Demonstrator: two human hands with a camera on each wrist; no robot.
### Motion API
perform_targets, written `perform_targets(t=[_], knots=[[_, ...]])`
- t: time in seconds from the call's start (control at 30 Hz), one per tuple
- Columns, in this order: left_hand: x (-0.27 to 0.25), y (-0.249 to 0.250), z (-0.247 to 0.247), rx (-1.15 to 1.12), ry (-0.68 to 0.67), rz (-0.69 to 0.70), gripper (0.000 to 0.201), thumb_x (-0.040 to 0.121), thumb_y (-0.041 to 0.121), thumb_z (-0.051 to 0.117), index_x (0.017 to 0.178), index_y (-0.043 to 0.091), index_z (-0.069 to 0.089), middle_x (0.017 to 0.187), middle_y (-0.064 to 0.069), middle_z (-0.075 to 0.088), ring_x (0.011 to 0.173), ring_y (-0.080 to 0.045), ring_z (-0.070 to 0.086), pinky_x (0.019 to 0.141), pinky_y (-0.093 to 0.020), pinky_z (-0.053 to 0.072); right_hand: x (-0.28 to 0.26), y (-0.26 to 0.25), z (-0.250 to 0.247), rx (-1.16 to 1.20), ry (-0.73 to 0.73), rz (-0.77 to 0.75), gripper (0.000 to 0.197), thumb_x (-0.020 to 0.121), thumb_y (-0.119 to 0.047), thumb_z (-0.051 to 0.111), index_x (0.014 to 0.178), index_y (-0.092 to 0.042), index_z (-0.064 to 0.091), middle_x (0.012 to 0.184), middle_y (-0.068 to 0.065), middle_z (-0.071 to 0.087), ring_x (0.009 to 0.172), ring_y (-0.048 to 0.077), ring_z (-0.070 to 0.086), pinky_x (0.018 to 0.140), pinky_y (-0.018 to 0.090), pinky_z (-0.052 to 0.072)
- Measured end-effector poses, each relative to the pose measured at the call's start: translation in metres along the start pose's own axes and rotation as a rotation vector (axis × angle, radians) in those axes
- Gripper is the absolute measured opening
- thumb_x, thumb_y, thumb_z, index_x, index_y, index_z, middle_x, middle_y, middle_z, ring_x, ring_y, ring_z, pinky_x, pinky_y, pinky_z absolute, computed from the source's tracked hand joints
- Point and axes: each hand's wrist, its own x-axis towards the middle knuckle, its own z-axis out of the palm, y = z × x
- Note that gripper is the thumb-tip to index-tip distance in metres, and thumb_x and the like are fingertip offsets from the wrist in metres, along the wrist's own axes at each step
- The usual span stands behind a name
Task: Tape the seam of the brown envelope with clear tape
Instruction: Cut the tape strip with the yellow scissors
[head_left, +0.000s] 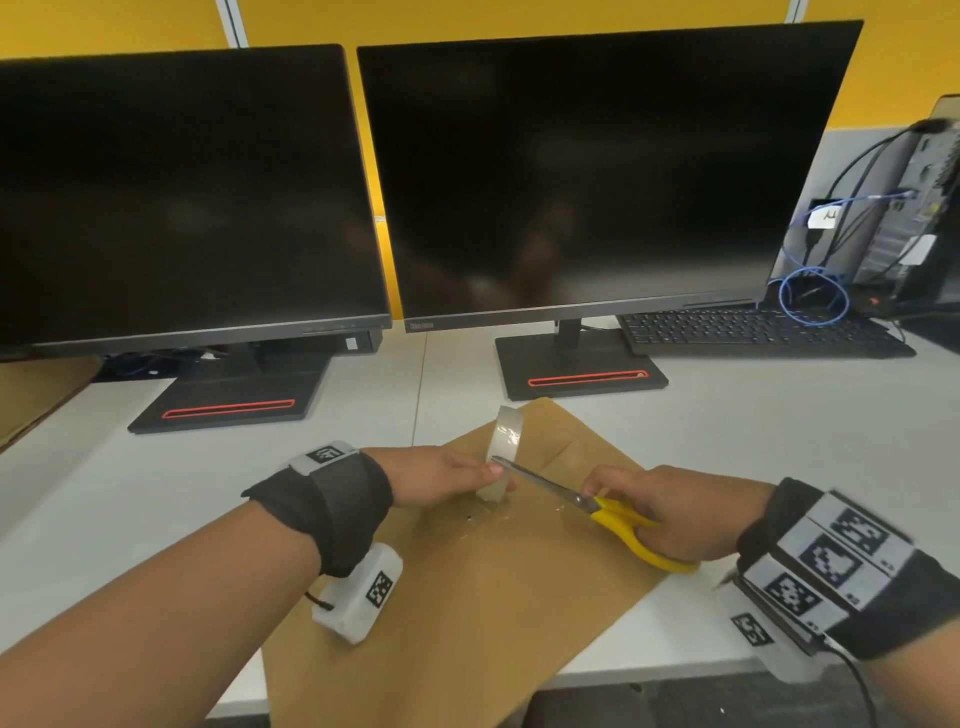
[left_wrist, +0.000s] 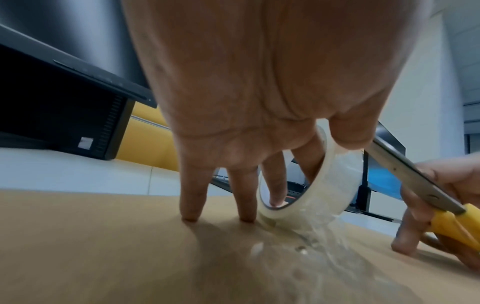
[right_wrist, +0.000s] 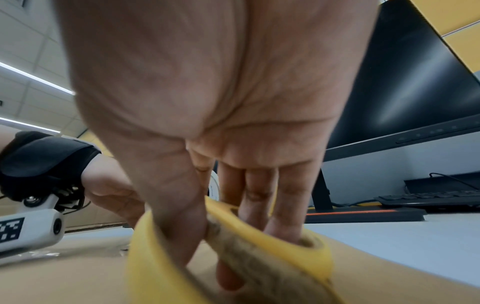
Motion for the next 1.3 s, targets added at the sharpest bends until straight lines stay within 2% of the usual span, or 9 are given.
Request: perform_targets(t=[0.2, 0.37, 0.53, 0.7, 0.93, 1.07, 1.17, 1.23, 1.3], knots=[[-0.017, -0.008, -0.006, -0.01, 0.027, -0.113, 0.052, 0.098, 0.058, 0.023, 0.137, 0.038, 0.05, 0.147, 0.01, 0.045, 0.135, -0.015, 0.041, 0.112, -0.031, 0.024, 0.014, -0.007, 0.001, -0.011, 0.01, -0.042, 0.037, 0.092, -0.016, 0.043, 0.123, -0.037, 0.041, 0.076, 0.006, 0.055, 0.056, 0.011, 0.044, 0.061, 0.027, 0.04], [-0.026, -0.02, 0.0, -0.025, 0.111, -0.221, 0.065, 0.094, 0.066, 0.018, 0.145, 0.033, 0.042, 0.153, 0.004, 0.038, 0.141, -0.019, 0.034, 0.118, -0.04, 0.024, 0.022, -0.018, 0.011, -0.016, 0.005, -0.123, 0.023, 0.096, -0.033, 0.043, 0.117, -0.043, 0.042, 0.096, 0.005, 0.066, 0.083, 0.025, 0.06, 0.078, 0.038, 0.052], [-0.022, -0.017, -0.001, -0.041, 0.143, -0.236, 0.065, 0.094, 0.066, 0.019, 0.144, 0.032, 0.044, 0.153, 0.001, 0.038, 0.14, -0.021, 0.035, 0.117, -0.042, 0.025, 0.035, -0.018, 0.01, -0.026, 0.038, -0.141, 0.024, 0.094, -0.035, 0.043, 0.116, -0.045, 0.041, 0.095, 0.004, 0.067, 0.087, 0.025, 0.061, 0.082, 0.04, 0.053], [-0.004, -0.017, -0.01, -0.06, 0.181, -0.265, 0.09, 0.072, 0.086, 0.023, 0.14, 0.034, 0.048, 0.147, 0.0, 0.046, 0.132, -0.024, 0.045, 0.115, -0.044, 0.028, 0.041, -0.01, 0.002, -0.033, 0.054, -0.098, 0.025, 0.095, -0.032, 0.046, 0.118, -0.042, 0.045, 0.102, -0.001, 0.065, 0.091, 0.022, 0.059, 0.084, 0.036, 0.052], [0.015, -0.005, -0.022, -0.142, 0.212, -0.294, 0.07, 0.089, 0.07, 0.032, 0.143, 0.027, 0.044, 0.146, -0.003, 0.046, 0.125, -0.03, 0.051, 0.104, -0.041, 0.043, 0.044, -0.005, -0.008, -0.078, 0.007, -0.057, 0.047, 0.086, -0.018, 0.049, 0.129, -0.036, 0.044, 0.127, -0.004, 0.055, 0.113, 0.021, 0.053, 0.099, 0.036, 0.045], [0.019, -0.003, -0.024, -0.131, 0.209, -0.291, 0.068, 0.091, 0.068, 0.031, 0.143, 0.027, 0.045, 0.147, -0.003, 0.044, 0.124, -0.031, 0.051, 0.098, -0.038, 0.045, 0.042, -0.011, -0.014, -0.075, -0.001, -0.081, 0.049, 0.084, -0.019, 0.051, 0.129, -0.035, 0.044, 0.124, -0.005, 0.054, 0.109, 0.019, 0.053, 0.097, 0.034, 0.045], [0.019, -0.001, -0.021, -0.085, 0.214, -0.27, 0.067, 0.092, 0.067, 0.027, 0.144, 0.028, 0.043, 0.151, -0.005, 0.039, 0.127, -0.031, 0.048, 0.103, -0.04, 0.043, 0.039, -0.016, -0.014, -0.033, -0.007, -0.117, 0.049, 0.081, -0.018, 0.056, 0.126, -0.035, 0.047, 0.116, -0.005, 0.057, 0.102, 0.017, 0.054, 0.092, 0.033, 0.048], [0.019, 0.004, -0.018, 0.015, 0.227, -0.243, 0.065, 0.095, 0.063, 0.024, 0.143, 0.025, 0.045, 0.15, -0.006, 0.041, 0.13, -0.03, 0.045, 0.108, -0.039, 0.038, 0.036, -0.02, -0.013, 0.009, -0.011, -0.143, 0.047, 0.079, -0.026, 0.066, 0.122, -0.035, 0.05, 0.106, -0.007, 0.059, 0.093, 0.012, 0.055, 0.086, 0.03, 0.05], [0.02, 0.01, -0.015, 0.118, 0.232, -0.218, 0.064, 0.098, 0.058, 0.022, 0.136, 0.015, 0.052, 0.143, -0.011, 0.048, 0.128, -0.029, 0.046, 0.105, -0.037, 0.034, 0.032, -0.023, -0.011, 0.011, -0.029, -0.147, 0.05, 0.074, -0.044, 0.073, 0.118, -0.036, 0.051, 0.099, -0.01, 0.059, 0.088, 0.009, 0.055, 0.083, 0.029, 0.05]])
